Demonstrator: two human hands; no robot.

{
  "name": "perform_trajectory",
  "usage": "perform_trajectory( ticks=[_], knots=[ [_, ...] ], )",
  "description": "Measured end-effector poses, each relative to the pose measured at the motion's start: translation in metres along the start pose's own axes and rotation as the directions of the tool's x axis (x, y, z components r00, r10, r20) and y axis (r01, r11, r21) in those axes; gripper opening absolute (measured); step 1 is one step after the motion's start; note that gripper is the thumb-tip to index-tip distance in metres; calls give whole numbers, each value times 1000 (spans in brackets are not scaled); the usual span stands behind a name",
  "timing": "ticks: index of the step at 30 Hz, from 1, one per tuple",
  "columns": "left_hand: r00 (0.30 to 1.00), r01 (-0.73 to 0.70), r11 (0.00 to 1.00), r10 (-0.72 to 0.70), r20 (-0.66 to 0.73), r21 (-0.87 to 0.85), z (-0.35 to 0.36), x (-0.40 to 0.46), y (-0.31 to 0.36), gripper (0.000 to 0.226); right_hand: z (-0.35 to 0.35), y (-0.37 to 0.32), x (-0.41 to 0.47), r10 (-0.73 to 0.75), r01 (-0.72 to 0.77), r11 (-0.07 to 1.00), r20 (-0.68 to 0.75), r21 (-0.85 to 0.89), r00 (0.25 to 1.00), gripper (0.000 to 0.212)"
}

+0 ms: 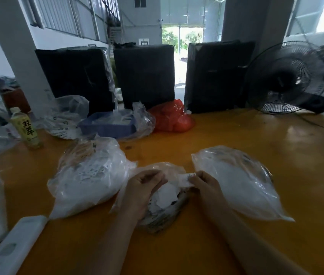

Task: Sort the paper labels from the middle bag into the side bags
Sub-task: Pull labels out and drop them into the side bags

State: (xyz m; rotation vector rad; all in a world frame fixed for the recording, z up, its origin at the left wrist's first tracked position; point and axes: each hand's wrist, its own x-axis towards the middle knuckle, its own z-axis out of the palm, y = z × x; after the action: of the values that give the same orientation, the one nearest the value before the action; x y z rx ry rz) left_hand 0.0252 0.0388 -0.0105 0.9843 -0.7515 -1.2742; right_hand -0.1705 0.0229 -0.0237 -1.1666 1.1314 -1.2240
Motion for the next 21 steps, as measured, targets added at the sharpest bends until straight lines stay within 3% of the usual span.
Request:
perform_trajectory(
  ticks=[4, 7, 11, 15, 21],
  knots=[
    [999, 14, 999, -15, 41, 32, 6, -9, -6, 20, -5, 5, -3, -47, 46, 999, -43, -26, 998, 21],
    [998, 50, 998, -49, 27, -26, 3, -11, -16, 33, -3, 7, -4, -88, 88, 994, -6, -64, 996, 9],
    [996, 83, 992, -79, 42, -97, -1, -8, -19, 37, -2, 9, -9, -155, 157, 977, 26, -143, 988, 15],
    [992, 124, 980, -117, 53, -154, -3, -7, -22, 20, 1, 9, -14, -341, 330, 885, 26, -330, 940, 16],
    [987, 154, 976, -146, 59, -152, -4, -5, -24, 18, 9, 13, -19, -357, 338, 812, 53, -475, 933, 26]
  ],
)
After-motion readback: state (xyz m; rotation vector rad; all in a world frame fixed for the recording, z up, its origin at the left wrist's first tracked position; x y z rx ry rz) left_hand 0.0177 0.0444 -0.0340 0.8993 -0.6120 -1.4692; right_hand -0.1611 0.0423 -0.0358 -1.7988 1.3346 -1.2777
